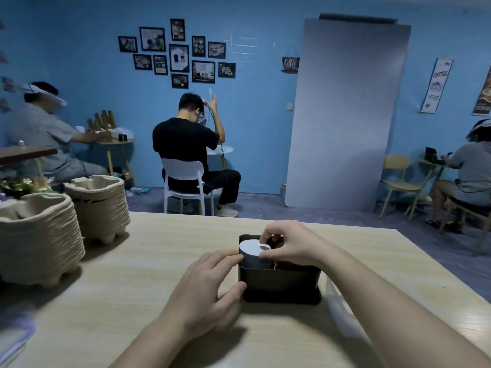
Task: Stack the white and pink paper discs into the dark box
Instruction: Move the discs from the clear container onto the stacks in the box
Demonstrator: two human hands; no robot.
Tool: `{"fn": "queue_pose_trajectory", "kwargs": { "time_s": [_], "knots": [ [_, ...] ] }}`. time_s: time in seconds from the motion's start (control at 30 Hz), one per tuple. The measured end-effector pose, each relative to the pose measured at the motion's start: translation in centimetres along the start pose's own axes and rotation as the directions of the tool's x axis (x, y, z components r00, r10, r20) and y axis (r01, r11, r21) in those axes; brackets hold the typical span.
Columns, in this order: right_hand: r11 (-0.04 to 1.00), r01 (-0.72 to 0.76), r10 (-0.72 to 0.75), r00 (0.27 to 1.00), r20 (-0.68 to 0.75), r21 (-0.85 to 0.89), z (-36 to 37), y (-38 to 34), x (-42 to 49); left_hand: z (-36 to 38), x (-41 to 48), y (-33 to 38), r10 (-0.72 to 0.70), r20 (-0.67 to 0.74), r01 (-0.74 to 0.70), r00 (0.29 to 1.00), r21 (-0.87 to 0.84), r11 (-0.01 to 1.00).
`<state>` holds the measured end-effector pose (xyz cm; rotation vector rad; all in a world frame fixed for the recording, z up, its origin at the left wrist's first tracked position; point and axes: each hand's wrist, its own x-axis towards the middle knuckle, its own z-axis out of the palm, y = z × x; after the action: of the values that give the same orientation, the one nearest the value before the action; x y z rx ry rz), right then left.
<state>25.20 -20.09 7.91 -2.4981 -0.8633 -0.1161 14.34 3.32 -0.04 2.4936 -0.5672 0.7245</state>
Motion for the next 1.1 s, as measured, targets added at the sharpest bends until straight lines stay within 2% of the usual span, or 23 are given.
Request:
{"fn": "queue_pose_trajectory", "kwargs": {
  "time_s": [0.17, 0.4, 0.53, 0.73, 0.9, 0.97, 1.1],
  "knots": [
    [0.999, 0.046, -0.045, 0.999, 0.013, -0.019, 0.5, 0.1, 0.1, 0.1, 0.1, 0.4, -0.007, -0.004, 0.007, 1.0, -0.048, 0.999],
    [0.999, -0.007, 0.007, 1.0, 0.002, 0.034, 0.9, 0.6, 0.0, 0.1, 0.2, 0.9, -0.049, -0.017, 0.047, 0.999, -0.107, 0.993],
    [1.0, 0.023, -0.023, 1.0, -0.003, 0.014, 0.8, 0.4, -0.3, 0.0, 0.5, 1.3, -0.098, -0.023, 0.093, 0.995, -0.162, 0.982],
    [0.991, 0.022, -0.006, 0.993, -0.115, 0.134, 0.1, 0.3, -2.1, -1.0, 0.7, 2.2, -0.092, -0.054, 0.085, 0.994, -0.132, 0.988],
    [0.956, 0.064, -0.003, 0.978, -0.208, 0.286, -3.1, 1.4, -7.0, -1.4, 1.9, 5.6, -0.024, -0.13, 0.008, 0.991, -0.118, 0.993],
    [0.931, 0.068, 0.018, 0.973, -0.23, 0.359, -4.5, 2.7, -9.8, -1.2, 2.8, 7.6, 0.012, -0.13, -0.031, 0.991, -0.15, 0.988],
    [0.928, 0.033, 0.078, 0.957, -0.28, 0.371, -6.7, 6.2, -15.5, 0.7, 4.8, 11.6, 0.059, -0.055, -0.073, 0.997, -0.297, 0.952]
  ]
}}
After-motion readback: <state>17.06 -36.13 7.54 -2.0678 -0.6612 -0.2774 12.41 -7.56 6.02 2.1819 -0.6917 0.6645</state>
